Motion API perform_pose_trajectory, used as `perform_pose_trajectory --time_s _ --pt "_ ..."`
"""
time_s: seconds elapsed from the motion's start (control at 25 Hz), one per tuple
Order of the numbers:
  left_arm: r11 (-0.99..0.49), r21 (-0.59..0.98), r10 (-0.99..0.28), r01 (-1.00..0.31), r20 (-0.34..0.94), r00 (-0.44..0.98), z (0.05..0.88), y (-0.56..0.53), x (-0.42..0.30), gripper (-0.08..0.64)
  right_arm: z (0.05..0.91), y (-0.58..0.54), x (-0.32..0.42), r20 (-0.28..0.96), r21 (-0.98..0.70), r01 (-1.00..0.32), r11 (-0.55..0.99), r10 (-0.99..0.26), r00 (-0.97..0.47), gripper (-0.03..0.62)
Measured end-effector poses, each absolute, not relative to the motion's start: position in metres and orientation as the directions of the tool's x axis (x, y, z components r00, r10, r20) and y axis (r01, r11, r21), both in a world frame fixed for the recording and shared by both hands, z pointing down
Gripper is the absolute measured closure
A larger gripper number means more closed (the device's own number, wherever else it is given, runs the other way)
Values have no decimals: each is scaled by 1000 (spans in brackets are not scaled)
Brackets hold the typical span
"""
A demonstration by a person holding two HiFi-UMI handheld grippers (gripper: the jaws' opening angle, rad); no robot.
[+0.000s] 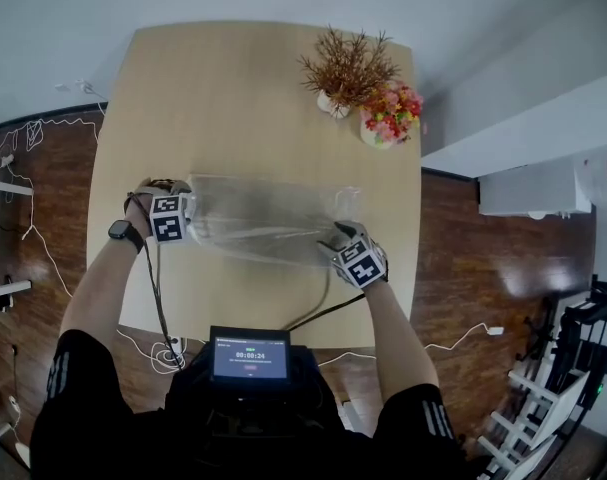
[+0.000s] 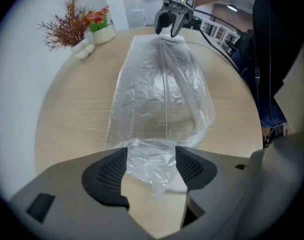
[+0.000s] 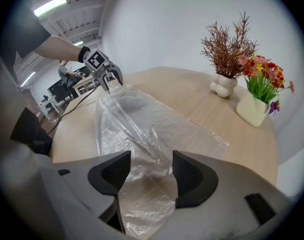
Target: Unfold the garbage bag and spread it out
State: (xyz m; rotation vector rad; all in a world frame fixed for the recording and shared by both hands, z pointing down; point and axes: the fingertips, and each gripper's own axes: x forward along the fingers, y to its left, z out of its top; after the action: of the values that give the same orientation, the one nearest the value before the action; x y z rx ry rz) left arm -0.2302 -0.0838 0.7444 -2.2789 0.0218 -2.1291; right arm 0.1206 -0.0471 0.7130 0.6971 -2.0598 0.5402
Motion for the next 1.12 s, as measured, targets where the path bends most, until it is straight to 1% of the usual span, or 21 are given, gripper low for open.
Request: perform_pose_trajectory --time_s 0.12,0.24,0.44,0.68,0.88,1.12 --pt "-998 -57 -62 -40 991 115 729 -85 -230 247 698 -51 124 817 -105 -676 729 -325 -477 302" --pt "-989 -89 -112 -121 973 200 703 -88 -222 247 684 -53 125 796 -86 -689 719 -366 -481 301" --pt "-963 -130 -198 -237 936 290 670 -89 -220 247 660 -54 121 756 -79 -716 694 -426 -497 298" --pt "-915 -113 -287 -386 856 429 628 -77 -199 247 631 -50 111 703 -58 -729 682 -491 -515 296" --pt "-894 -113 -339 -433 802 492 605 -61 -179 247 619 -41 107 664 -46 -752 658 -543 -515 296" --pt "-889 -100 -364 -446 744 560 584 -42 -158 247 582 -29 99 584 -107 -809 578 -622 -522 314"
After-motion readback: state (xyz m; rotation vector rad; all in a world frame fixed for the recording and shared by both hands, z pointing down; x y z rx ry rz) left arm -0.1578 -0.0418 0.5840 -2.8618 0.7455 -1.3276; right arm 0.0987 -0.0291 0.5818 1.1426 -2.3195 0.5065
